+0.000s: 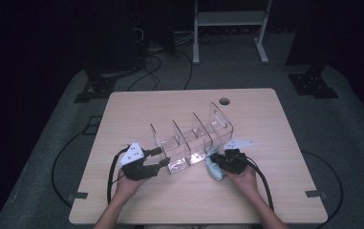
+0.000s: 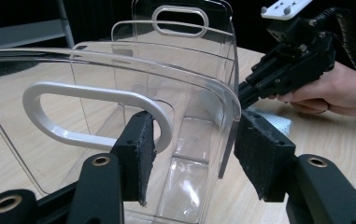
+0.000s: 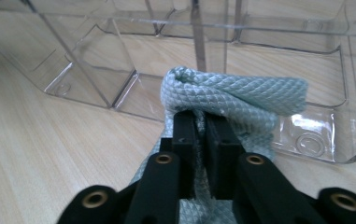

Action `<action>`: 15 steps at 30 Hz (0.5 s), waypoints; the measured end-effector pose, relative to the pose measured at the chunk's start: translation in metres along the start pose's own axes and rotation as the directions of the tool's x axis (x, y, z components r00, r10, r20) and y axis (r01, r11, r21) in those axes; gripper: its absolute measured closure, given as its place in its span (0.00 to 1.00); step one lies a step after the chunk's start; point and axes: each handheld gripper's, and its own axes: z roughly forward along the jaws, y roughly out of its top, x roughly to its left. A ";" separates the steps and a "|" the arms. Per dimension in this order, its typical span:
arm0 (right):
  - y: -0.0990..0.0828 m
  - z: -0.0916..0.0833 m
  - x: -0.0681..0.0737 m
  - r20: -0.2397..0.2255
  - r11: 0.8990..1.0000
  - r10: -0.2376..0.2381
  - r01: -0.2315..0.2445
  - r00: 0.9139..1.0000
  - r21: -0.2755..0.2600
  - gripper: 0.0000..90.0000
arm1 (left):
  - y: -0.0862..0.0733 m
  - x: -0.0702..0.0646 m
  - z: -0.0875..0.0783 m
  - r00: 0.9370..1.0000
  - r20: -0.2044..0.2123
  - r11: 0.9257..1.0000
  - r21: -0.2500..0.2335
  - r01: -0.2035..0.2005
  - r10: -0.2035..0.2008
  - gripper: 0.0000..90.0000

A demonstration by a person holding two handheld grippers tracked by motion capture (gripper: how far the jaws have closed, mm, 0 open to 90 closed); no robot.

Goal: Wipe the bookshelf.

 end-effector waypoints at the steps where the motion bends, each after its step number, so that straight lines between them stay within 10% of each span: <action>1: 0.000 0.000 0.000 0.000 1.000 -0.003 0.003 1.000 0.001 0.94 | 0.000 0.000 0.000 1.000 0.000 1.000 -0.002 0.003 -0.003 0.52; 9: 0.014 -0.018 0.007 0.031 0.997 -0.035 0.037 0.999 -0.068 0.95 | 0.003 0.001 0.003 1.000 0.000 1.000 0.004 0.010 -0.010 0.51; 15: 0.004 -0.001 0.001 0.020 1.000 -0.008 0.008 1.000 -0.012 0.95 | 0.003 0.001 0.004 1.000 0.001 1.000 0.004 0.010 -0.010 0.51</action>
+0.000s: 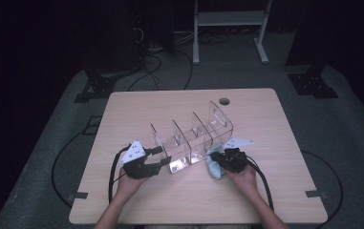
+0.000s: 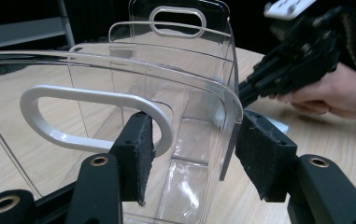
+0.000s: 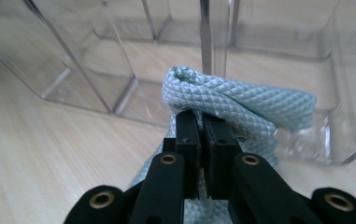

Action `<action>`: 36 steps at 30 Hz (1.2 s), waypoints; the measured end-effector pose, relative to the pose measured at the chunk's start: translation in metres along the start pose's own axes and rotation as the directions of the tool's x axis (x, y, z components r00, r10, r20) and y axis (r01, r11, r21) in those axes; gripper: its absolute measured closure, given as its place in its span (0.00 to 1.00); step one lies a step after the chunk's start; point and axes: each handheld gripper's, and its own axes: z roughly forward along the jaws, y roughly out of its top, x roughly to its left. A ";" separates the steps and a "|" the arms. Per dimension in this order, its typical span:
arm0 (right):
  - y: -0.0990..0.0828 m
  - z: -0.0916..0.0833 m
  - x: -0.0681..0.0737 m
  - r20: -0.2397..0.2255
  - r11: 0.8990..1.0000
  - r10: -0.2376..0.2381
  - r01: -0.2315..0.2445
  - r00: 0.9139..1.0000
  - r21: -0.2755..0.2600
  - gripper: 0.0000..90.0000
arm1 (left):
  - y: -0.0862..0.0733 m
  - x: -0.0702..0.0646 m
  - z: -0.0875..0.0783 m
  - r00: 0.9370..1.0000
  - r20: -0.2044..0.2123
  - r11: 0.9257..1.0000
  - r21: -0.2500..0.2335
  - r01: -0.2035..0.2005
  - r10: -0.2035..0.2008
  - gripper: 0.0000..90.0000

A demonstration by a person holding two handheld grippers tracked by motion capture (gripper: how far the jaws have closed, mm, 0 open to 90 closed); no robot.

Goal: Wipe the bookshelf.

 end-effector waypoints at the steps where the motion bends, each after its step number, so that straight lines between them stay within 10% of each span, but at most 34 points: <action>1: -0.002 0.002 -0.001 -0.003 1.000 0.010 -0.010 1.000 0.009 0.95 | 0.000 0.000 0.000 1.000 0.002 1.000 0.001 0.000 0.000 0.52; 27: -0.003 -0.015 -0.012 0.004 0.999 0.036 -0.036 0.999 -0.022 0.95 | -0.001 -0.006 -0.003 0.999 0.044 1.000 0.004 0.000 0.000 0.55; 36: 0.001 -0.027 -0.008 -0.013 0.998 0.029 -0.029 1.000 -0.058 0.95 | 0.003 0.011 -0.021 1.000 -0.015 1.000 -0.018 0.021 -0.022 0.52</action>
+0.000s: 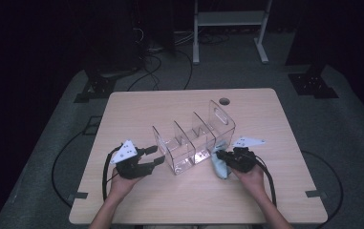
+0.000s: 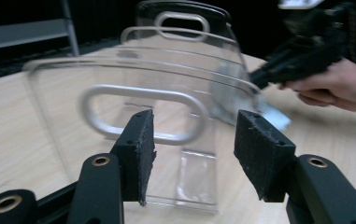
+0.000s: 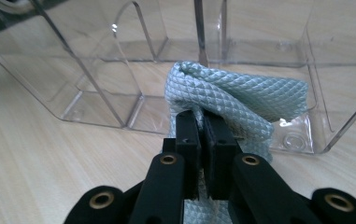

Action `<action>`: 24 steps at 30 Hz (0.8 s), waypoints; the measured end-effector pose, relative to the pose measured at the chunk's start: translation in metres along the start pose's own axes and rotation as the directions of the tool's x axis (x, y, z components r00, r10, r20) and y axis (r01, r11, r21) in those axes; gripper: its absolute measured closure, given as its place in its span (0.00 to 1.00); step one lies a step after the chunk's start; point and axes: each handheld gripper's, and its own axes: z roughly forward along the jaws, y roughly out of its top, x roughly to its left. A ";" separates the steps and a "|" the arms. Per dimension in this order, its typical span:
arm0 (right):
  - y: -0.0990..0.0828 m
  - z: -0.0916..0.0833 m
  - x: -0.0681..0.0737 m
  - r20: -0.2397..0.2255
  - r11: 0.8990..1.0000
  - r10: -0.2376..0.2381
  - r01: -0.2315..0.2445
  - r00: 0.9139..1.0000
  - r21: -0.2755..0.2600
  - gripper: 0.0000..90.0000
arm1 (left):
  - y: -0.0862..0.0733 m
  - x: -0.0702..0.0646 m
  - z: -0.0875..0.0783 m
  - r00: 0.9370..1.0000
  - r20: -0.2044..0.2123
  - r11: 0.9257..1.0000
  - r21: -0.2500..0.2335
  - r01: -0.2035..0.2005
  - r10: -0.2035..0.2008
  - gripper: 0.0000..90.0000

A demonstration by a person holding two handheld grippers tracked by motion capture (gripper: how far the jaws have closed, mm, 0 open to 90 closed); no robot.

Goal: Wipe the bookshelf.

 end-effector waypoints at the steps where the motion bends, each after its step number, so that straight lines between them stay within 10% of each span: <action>1: 0.001 -0.003 0.001 -0.004 1.000 -0.001 0.001 1.000 -0.007 0.95 | 0.001 0.003 0.000 1.000 -0.014 1.000 0.003 0.000 0.000 0.51; 24: 0.015 -0.023 0.026 -0.070 0.996 -0.067 0.063 0.995 -0.062 0.95 | 0.010 0.054 0.037 0.990 -0.139 0.995 0.095 -0.009 0.022 0.30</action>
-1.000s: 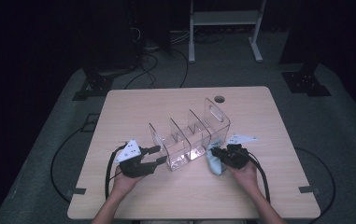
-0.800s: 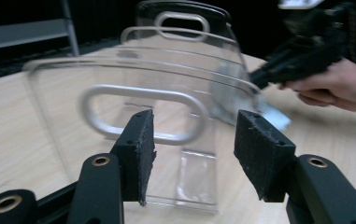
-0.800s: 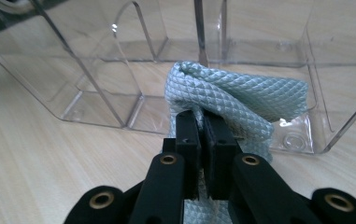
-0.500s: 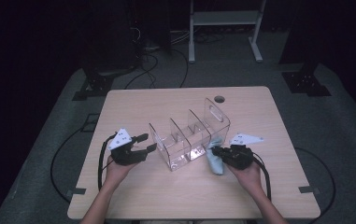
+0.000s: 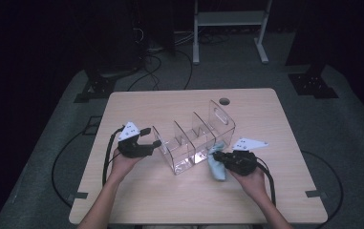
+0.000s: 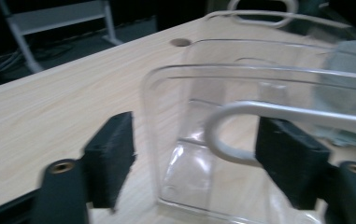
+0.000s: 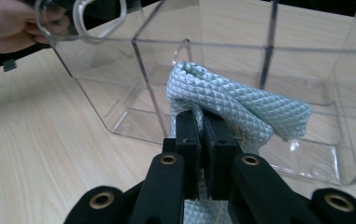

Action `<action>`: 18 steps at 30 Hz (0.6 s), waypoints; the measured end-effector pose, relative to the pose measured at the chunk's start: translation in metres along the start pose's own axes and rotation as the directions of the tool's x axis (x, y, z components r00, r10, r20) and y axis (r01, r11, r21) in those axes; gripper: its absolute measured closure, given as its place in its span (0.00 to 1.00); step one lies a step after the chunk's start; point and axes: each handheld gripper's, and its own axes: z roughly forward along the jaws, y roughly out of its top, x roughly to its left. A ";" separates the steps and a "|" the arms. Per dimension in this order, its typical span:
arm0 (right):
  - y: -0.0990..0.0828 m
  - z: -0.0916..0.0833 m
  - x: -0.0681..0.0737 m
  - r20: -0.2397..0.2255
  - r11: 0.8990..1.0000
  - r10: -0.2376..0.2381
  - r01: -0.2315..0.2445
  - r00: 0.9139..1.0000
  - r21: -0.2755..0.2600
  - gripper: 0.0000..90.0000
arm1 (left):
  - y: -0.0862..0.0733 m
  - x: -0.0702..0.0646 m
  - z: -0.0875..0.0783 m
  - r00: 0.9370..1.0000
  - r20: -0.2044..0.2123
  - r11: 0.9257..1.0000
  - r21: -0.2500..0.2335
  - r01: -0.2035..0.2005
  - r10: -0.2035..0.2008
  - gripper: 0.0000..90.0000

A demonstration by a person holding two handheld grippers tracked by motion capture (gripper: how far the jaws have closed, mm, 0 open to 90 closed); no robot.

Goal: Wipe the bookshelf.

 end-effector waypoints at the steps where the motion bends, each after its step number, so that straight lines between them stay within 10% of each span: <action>1: 0.001 0.001 0.003 -0.007 1.000 -0.009 0.009 1.000 0.000 0.95 | 0.000 0.001 0.001 1.000 0.001 1.000 0.000 0.002 -0.002 0.29; 9: 0.014 0.007 0.023 -0.053 0.998 -0.065 0.064 0.997 -0.015 0.95 | 0.001 0.003 0.012 0.999 0.012 0.999 0.013 0.046 -0.046 0.50; 18: 0.022 0.011 0.036 -0.076 0.994 -0.105 0.104 0.992 -0.017 0.95 | -0.006 -0.011 0.001 0.997 0.011 0.997 -0.010 0.071 -0.071 0.52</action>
